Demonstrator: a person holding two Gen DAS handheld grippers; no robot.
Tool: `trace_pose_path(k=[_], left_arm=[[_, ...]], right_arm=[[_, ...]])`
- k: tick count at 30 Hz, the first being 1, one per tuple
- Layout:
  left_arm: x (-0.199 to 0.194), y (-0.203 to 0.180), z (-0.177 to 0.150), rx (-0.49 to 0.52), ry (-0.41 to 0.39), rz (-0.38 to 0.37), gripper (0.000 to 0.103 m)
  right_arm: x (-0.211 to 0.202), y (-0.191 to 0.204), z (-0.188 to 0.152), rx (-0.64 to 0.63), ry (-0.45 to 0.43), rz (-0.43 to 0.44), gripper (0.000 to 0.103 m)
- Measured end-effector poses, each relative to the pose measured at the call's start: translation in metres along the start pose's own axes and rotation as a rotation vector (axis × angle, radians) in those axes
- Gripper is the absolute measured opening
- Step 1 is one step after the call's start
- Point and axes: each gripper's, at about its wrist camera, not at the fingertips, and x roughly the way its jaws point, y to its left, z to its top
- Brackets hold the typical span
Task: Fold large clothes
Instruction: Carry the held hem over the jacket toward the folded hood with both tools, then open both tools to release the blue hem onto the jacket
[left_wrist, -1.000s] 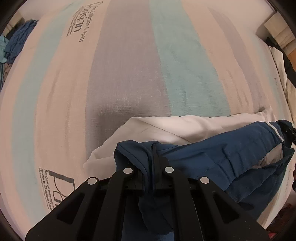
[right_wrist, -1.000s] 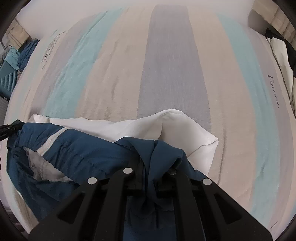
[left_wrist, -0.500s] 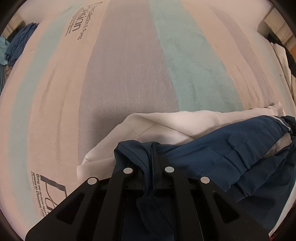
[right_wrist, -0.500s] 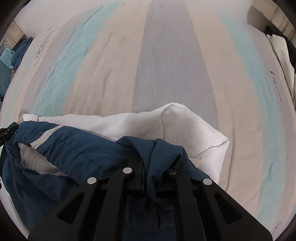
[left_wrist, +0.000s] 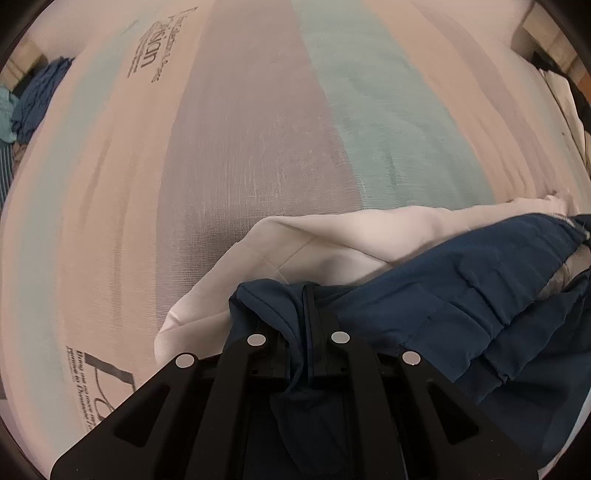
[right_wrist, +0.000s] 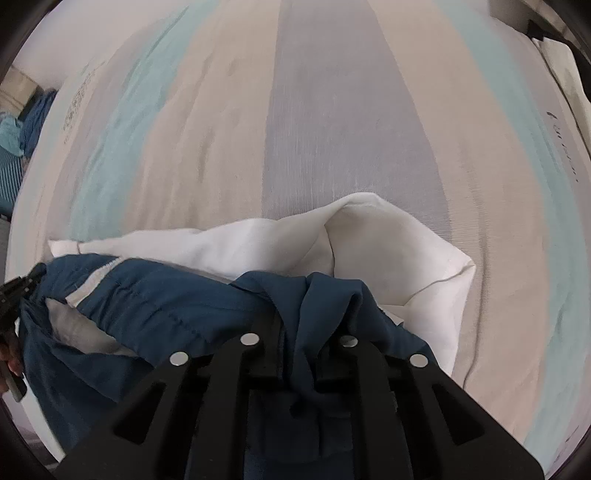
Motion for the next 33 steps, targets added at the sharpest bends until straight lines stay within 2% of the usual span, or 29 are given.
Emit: trace_pose_path(k=[3, 8, 11, 13, 14, 16, 18, 20, 21, 24, 26, 27, 33], left_arm=[[-0.008, -0.001, 0.000, 0.012, -0.011, 0.008, 0.007], [-0.027, 0.000, 0.003, 0.013, -0.023, 0.014, 0.013], [-0.038, 0.007, 0.007, -0.025, -0.023, -0.014, 0.024], [-0.046, 0.011, 0.004, -0.029, -0.036, -0.004, 0.044], [-0.050, 0.012, 0.003, -0.028, -0.049, 0.006, 0.047], [-0.057, 0.010, -0.001, -0.029, -0.055, 0.009, 0.048], [-0.063, 0.011, -0.006, -0.034, -0.059, 0.011, 0.049], [-0.068, 0.011, -0.010, -0.037, -0.062, 0.013, 0.055], [-0.070, 0.013, -0.011, -0.042, -0.064, 0.014, 0.059], [-0.078, 0.018, -0.021, -0.061, -0.066, 0.013, 0.061], [-0.082, 0.021, -0.026, -0.064, -0.068, 0.014, 0.070], [-0.083, 0.022, -0.029, -0.064, -0.064, 0.011, 0.077], [-0.081, 0.033, -0.053, -0.082, -0.012, -0.018, 0.085]], right_arm=[[-0.013, -0.003, -0.001, 0.010, -0.012, 0.025, 0.018], [-0.030, 0.002, -0.003, -0.013, -0.024, 0.020, 0.021], [-0.038, 0.001, -0.007, -0.019, -0.033, 0.034, 0.028], [-0.044, -0.002, -0.009, -0.017, -0.036, 0.036, 0.032], [-0.049, -0.004, -0.010, -0.021, -0.039, 0.029, 0.033], [-0.056, -0.006, -0.014, -0.020, -0.046, 0.031, 0.038], [-0.066, -0.009, -0.020, -0.010, -0.063, 0.021, 0.049], [-0.080, -0.011, -0.028, -0.004, -0.095, -0.002, 0.061], [-0.086, -0.012, -0.031, -0.006, -0.111, -0.010, 0.063], [-0.102, -0.010, -0.041, -0.018, -0.131, -0.038, 0.063], [-0.113, -0.007, -0.049, -0.028, -0.143, -0.039, 0.064], [-0.118, -0.003, -0.054, -0.043, -0.149, -0.042, 0.065], [-0.130, 0.045, -0.082, -0.129, -0.168, -0.015, 0.069]])
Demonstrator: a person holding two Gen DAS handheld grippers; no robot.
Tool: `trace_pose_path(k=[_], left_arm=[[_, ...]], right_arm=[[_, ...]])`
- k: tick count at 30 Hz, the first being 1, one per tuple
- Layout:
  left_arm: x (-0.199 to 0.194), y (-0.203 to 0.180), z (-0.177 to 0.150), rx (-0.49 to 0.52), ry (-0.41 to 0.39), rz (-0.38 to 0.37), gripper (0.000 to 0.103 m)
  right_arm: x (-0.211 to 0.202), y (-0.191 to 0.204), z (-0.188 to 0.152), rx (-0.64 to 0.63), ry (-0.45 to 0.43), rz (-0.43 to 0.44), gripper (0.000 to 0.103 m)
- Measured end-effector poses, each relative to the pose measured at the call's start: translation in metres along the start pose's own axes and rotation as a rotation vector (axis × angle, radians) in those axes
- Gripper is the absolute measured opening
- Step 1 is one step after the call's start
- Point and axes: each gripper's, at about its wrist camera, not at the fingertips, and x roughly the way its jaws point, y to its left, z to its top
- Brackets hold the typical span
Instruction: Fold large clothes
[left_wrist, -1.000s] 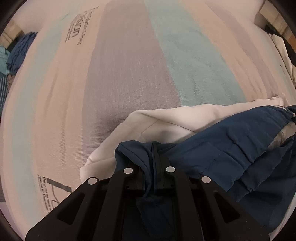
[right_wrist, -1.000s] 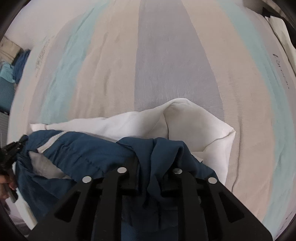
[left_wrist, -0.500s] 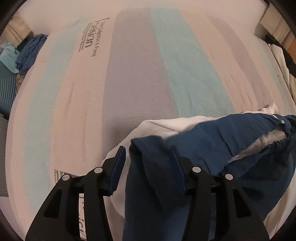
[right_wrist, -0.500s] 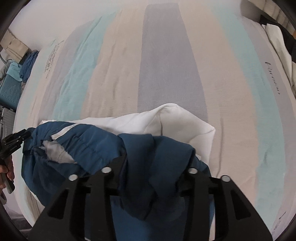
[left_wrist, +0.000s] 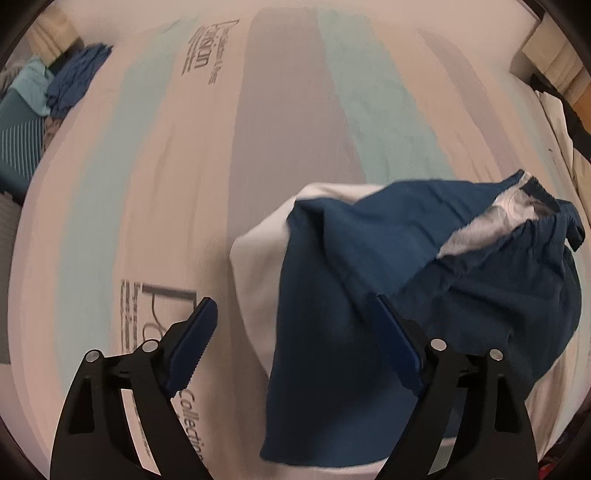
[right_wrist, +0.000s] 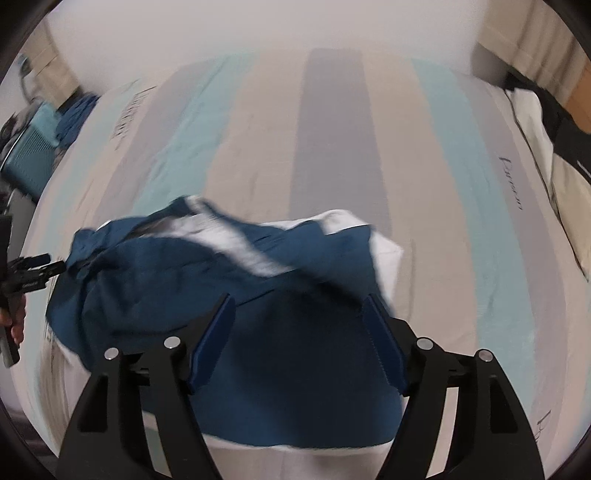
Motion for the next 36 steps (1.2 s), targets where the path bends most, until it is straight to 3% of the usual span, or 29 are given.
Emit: trace_pose_path(k=[7, 10, 24, 33, 36], left_arm=[[0.005, 0.017, -0.021, -0.016, 0.033, -0.027, 0.090], [0.013, 0.023, -0.027, -0.026, 0.045, -0.039, 0.092], [0.025, 0.030, -0.033, -0.033, 0.026, -0.064, 0.098], [0.035, 0.031, -0.039, -0.039, 0.020, -0.083, 0.097], [0.042, 0.026, -0.044, -0.051, 0.038, -0.157, 0.097]], right_arm=[[0.018, 0.075, -0.010, -0.085, 0.012, 0.046, 0.068], [0.029, 0.090, -0.011, -0.084, 0.015, 0.041, 0.071], [0.072, 0.100, -0.028, -0.006, 0.072, -0.011, 0.093], [0.085, 0.107, -0.030, -0.027, 0.081, -0.032, 0.093], [0.089, 0.109, -0.033, -0.027, 0.086, -0.036, 0.093]])
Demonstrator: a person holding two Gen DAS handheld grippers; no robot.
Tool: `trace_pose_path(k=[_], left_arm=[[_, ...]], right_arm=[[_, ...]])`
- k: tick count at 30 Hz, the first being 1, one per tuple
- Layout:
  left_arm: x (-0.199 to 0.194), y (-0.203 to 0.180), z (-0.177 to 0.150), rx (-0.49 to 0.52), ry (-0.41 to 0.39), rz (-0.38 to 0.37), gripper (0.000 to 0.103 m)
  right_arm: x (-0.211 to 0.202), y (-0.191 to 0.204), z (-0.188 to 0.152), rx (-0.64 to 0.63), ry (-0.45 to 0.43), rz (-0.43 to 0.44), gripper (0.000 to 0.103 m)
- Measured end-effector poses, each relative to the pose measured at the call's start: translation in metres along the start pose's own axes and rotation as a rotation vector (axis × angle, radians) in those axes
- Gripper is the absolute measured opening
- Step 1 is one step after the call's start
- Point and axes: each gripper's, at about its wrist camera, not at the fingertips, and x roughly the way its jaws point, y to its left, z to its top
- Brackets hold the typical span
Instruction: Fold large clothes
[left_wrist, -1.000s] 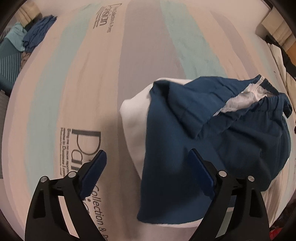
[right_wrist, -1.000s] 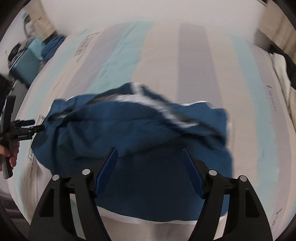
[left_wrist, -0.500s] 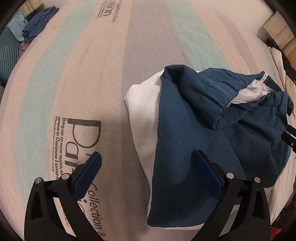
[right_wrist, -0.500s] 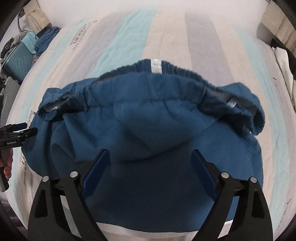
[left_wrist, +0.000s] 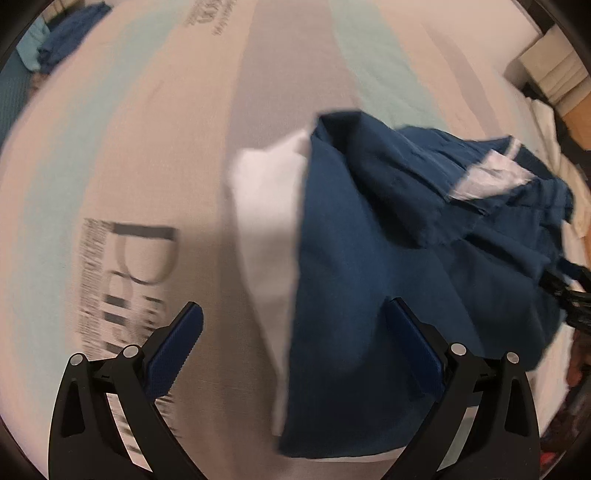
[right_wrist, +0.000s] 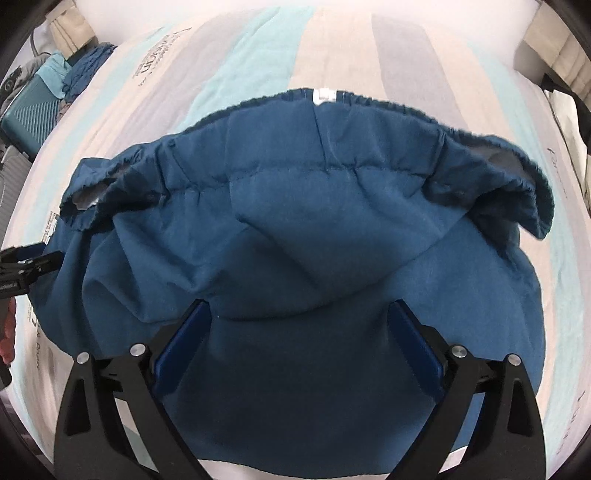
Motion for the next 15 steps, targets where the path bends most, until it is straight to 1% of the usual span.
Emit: trace_pose_path(k=[1, 2, 4, 6, 10, 15], left_arm=[[0.004, -0.006, -0.003, 0.027, 0.008, -0.002, 0.097], [0.009, -0.011, -0.007, 0.049, 0.013, 0.012, 0.097], [0.017, -0.006, -0.009, 0.015, 0.026, 0.007, 0.098], [0.025, 0.003, -0.010, -0.047, 0.045, -0.029, 0.098], [0.032, 0.002, -0.011, -0.046, 0.052, -0.032, 0.098], [0.039, -0.003, -0.009, -0.058, 0.061, -0.061, 0.095]], right_arm=[[0.001, 0.001, -0.001, 0.000, -0.001, -0.001, 0.093], [0.001, 0.001, -0.002, 0.002, -0.001, -0.001, 0.093], [0.003, 0.000, -0.003, 0.003, 0.001, 0.006, 0.093], [0.004, 0.000, -0.004, 0.002, 0.001, 0.009, 0.093], [0.009, -0.002, -0.007, 0.001, 0.004, 0.017, 0.094], [0.014, -0.003, -0.013, 0.009, 0.001, 0.017, 0.095]])
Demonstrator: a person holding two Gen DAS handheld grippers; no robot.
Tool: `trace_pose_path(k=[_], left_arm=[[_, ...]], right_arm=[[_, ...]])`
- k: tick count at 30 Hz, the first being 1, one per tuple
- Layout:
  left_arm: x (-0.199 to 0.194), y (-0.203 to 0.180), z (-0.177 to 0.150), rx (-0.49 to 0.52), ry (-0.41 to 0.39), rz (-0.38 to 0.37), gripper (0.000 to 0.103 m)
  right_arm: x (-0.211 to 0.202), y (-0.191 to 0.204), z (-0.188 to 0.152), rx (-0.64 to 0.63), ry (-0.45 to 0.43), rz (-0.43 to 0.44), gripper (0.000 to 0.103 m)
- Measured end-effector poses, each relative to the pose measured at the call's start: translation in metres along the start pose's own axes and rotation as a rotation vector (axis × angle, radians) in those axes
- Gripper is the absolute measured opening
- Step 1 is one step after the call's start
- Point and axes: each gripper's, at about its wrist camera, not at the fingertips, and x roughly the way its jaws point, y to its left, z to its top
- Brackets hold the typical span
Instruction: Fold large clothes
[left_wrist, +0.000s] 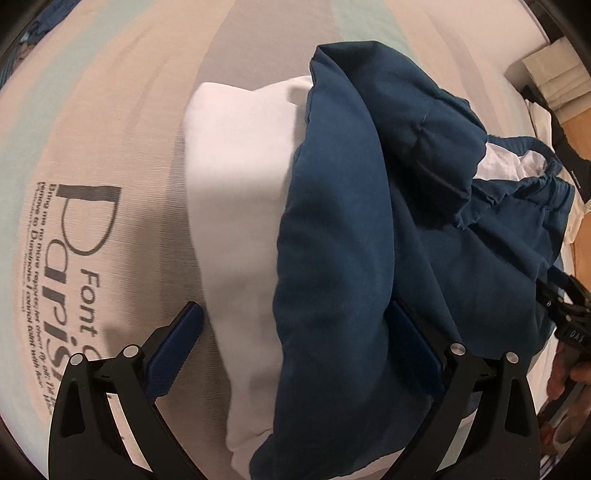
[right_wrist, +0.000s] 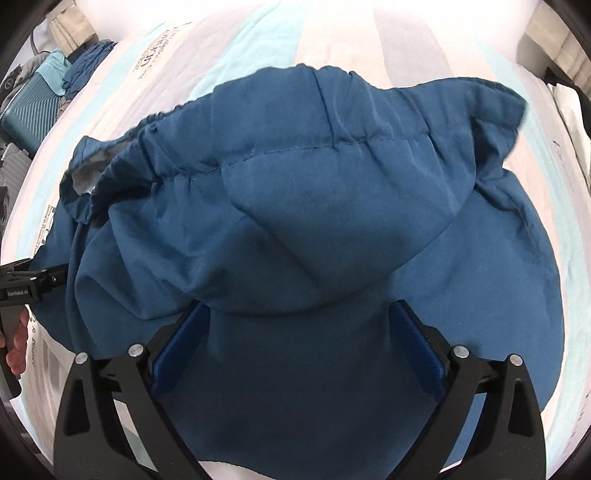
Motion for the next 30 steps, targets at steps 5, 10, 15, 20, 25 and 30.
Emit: trace_pose_path(k=[5, 10, 15, 20, 25, 30], left_arm=[[0.009, 0.002, 0.006, -0.010, 0.010, -0.035, 0.087], [0.007, 0.009, 0.000, -0.002, 0.012, -0.056, 0.067], [0.002, -0.009, 0.000, 0.023, 0.010, -0.053, 0.042], [-0.009, -0.018, -0.002, 0.014, -0.005, -0.043, 0.034], [-0.040, -0.027, -0.006, -0.008, -0.052, -0.067, 0.032], [-0.066, -0.054, -0.012, 0.021, -0.093, -0.094, 0.031]], right_arm=[[0.000, 0.000, -0.009, 0.005, -0.006, 0.003, 0.095], [0.001, -0.002, -0.014, 0.006, -0.006, 0.014, 0.095], [0.002, -0.004, -0.015, 0.011, -0.013, 0.021, 0.095], [0.002, -0.005, -0.017, 0.018, -0.015, 0.028, 0.095], [0.001, -0.012, -0.021, 0.022, -0.021, 0.029, 0.095], [-0.004, -0.018, -0.024, 0.044, -0.028, 0.039, 0.095]])
